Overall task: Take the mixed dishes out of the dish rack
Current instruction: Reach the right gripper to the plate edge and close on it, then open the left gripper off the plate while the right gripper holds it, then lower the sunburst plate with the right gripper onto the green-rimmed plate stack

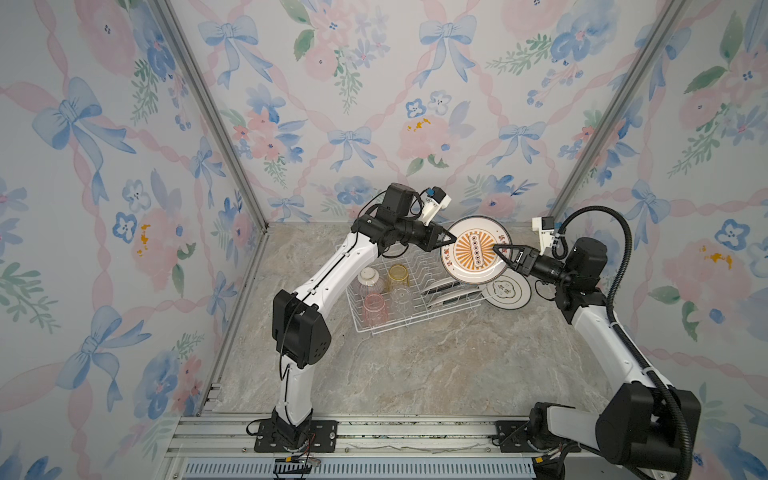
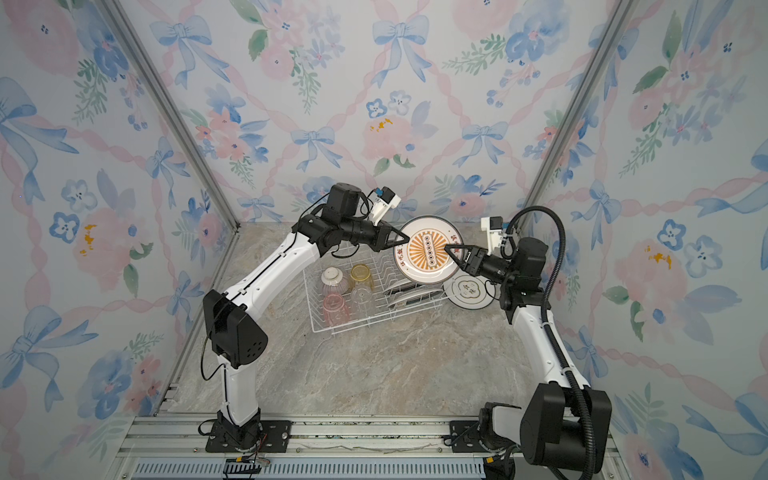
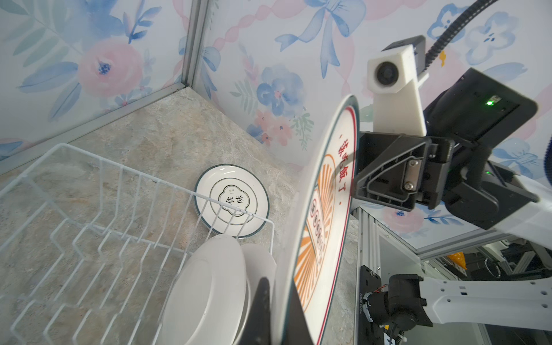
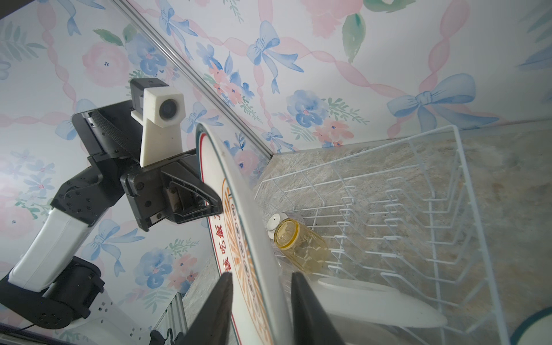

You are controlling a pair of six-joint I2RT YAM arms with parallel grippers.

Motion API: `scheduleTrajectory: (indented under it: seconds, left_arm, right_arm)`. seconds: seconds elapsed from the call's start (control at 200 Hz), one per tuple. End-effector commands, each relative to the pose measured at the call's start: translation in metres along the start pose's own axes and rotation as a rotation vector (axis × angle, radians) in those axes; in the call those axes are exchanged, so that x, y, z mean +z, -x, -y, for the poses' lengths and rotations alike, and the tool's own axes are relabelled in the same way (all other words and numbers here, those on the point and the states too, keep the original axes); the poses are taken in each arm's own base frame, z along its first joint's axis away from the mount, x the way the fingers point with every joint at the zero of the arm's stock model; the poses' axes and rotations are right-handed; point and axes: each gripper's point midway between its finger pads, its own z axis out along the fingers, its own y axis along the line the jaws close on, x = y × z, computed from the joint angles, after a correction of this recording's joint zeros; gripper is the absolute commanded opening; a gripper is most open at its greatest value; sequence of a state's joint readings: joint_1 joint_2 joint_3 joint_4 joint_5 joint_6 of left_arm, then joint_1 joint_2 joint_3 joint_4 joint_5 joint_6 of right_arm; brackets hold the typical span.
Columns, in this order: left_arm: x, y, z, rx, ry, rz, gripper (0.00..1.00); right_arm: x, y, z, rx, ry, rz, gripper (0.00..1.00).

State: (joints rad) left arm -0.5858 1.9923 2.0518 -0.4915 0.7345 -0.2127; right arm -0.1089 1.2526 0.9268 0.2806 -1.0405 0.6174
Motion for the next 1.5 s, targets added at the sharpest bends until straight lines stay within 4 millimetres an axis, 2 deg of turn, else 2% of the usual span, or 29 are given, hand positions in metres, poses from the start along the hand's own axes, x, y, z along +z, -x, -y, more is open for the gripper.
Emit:
scheduleTrajectory:
  seconds: [0.0, 0.115, 0.24, 0.345, 0.415, 0.485, 0.535, 0.715, 0.815, 0.925, 1.01, 1.085, 1.175, 1.305, 1.395, 1.495]
  left_arm:
    - [0.006, 0.014, 0.010, 0.011, -0.084, 0.044, 0.00]
    - [0.011, 0.014, 0.013, 0.002, -0.114, 0.044, 0.00]
    - [0.015, 0.012, 0.013, -0.004, -0.123, 0.039, 0.00]
    - [0.017, 0.011, 0.013, -0.011, -0.122, 0.035, 0.00]
    - [0.016, 0.011, 0.010, -0.019, -0.107, 0.038, 0.13]
    - [0.014, 0.011, 0.009, -0.013, -0.088, 0.042, 0.19]
    - [0.013, 0.011, 0.010, -0.004, -0.083, 0.043, 0.31]
    - [0.003, 0.014, 0.016, 0.046, -0.079, 0.056, 0.39]
    - [-0.008, 0.018, 0.012, 0.071, -0.033, 0.075, 0.39]
    - [-0.025, 0.018, -0.001, 0.100, 0.088, 0.098, 0.40]
    - [-0.036, 0.008, -0.016, 0.126, 0.218, 0.094, 0.40]
    - [-0.042, -0.009, -0.034, 0.132, 0.334, 0.066, 0.40]
    - [-0.043, -0.032, -0.048, 0.140, 0.414, 0.019, 0.39]
    - [-0.039, -0.055, -0.050, 0.186, 0.486, -0.038, 0.38]
    - [-0.037, -0.061, -0.049, 0.225, 0.521, -0.064, 0.38]
    - [-0.035, -0.062, -0.049, 0.234, 0.525, -0.072, 0.38]
  right_arm:
    - [0.006, -0.003, -0.012, -0.011, 0.076, -0.015, 0.27]
    - [0.006, -0.003, -0.014, -0.014, 0.087, -0.015, 0.19]
    - [0.006, -0.003, -0.015, -0.013, 0.087, -0.014, 0.00]
    - [0.005, -0.002, -0.015, -0.008, 0.079, -0.009, 0.00]
    - [0.004, 0.000, -0.015, -0.012, 0.070, -0.001, 0.00]
    - [0.003, 0.002, -0.012, -0.008, 0.052, 0.009, 0.00]
    - [0.001, 0.003, -0.011, -0.005, 0.046, 0.015, 0.00]
    - [-0.007, 0.011, -0.002, 0.024, 0.017, 0.048, 0.00]
    - [-0.020, 0.017, 0.019, 0.068, -0.054, 0.080, 0.00]
    - [-0.041, 0.019, 0.056, 0.137, -0.217, 0.105, 0.00]
    - [-0.059, 0.014, 0.087, 0.182, -0.372, 0.111, 0.00]
    - [-0.076, 0.005, 0.116, 0.231, -0.530, 0.105, 0.00]
    - [-0.093, -0.006, 0.144, 0.290, -0.663, 0.105, 0.00]
    - [-0.114, -0.021, 0.179, 0.363, -0.790, 0.130, 0.00]
    - [-0.122, -0.033, 0.199, 0.394, -0.855, 0.126, 0.00]
    - [-0.123, -0.045, 0.215, 0.422, -0.884, 0.103, 0.00]
